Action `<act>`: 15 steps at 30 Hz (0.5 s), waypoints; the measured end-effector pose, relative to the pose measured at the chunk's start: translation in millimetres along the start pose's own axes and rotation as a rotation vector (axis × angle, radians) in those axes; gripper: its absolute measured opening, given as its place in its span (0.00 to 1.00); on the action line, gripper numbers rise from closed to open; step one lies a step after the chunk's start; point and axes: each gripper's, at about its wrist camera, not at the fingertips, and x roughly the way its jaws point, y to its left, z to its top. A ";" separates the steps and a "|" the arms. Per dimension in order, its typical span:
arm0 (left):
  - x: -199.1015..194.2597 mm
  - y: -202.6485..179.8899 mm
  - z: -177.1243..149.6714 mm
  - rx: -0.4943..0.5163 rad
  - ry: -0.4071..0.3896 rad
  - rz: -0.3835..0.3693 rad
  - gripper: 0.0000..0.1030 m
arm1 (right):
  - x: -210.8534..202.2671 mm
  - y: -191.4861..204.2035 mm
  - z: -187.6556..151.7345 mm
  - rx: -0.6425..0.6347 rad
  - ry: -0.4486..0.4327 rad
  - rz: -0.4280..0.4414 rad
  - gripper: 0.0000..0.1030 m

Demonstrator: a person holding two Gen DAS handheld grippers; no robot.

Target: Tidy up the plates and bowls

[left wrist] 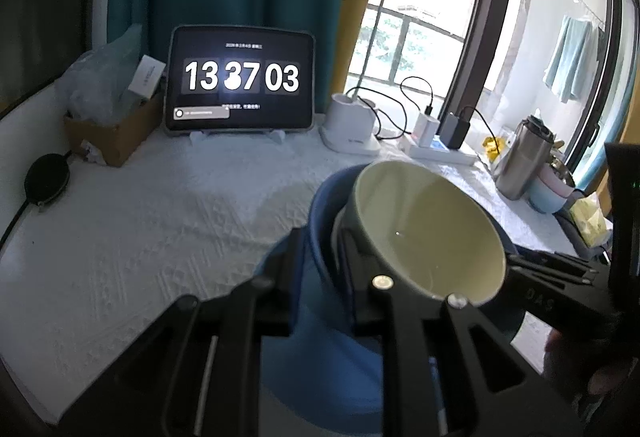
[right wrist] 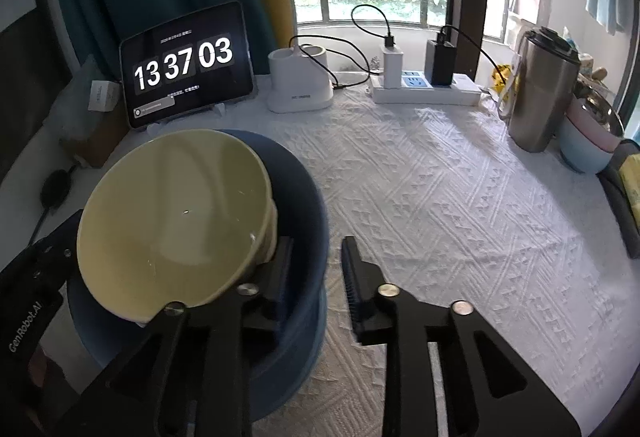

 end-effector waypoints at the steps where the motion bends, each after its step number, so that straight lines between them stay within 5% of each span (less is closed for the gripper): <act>1: -1.0 0.1 -0.8 0.003 0.001 -0.005 0.18 | -1.0 -1.8 -1.2 0.005 0.000 -0.006 0.34; 15: -23.0 -9.8 -11.4 0.027 -0.007 -0.019 0.20 | -31.6 -6.7 -13.5 0.001 -0.074 -0.071 0.45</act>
